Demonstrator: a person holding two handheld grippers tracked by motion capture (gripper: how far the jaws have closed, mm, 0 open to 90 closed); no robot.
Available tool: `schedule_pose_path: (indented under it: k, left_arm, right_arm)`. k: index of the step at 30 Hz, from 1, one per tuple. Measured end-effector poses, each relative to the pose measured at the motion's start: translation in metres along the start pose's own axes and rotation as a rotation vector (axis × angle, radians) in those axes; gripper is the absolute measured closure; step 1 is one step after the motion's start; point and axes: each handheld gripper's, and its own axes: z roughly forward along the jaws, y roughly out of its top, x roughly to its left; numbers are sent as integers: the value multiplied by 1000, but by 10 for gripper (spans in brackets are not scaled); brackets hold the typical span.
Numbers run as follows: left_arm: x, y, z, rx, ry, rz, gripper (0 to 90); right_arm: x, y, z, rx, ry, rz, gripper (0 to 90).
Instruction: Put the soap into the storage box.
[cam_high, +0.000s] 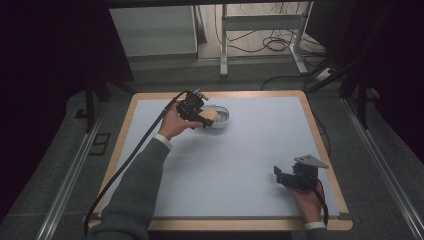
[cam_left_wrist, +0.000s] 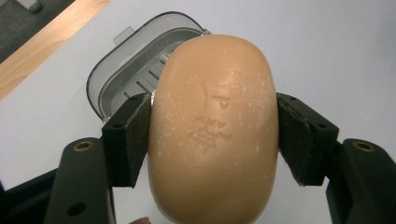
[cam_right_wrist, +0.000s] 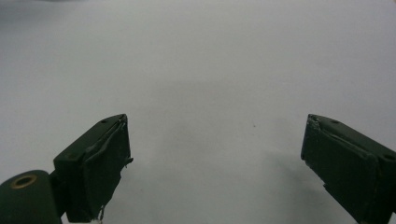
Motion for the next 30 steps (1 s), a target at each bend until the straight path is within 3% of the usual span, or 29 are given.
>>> schedule_pose_path:
  k: [4,10,13,18,30]
  left_arm:
    - [2,6,4,12,2,20,322]
    - [6,12,13,13,-12,11,322]
    - [10,13,20,38,5,20,322]
    - [15,15,28,52,-8,8,322]
    - [25,27,47,65,-20,26,322]
  right_arm:
    - [0,0,0,0,2,0,82]
    - [0,0,0,1,1,-1,82]
    - [0,0,0,1,0,0,82]
    - [0,0,0,2,0,0,82]
    - [-1,0,0,2,-3,5,82]
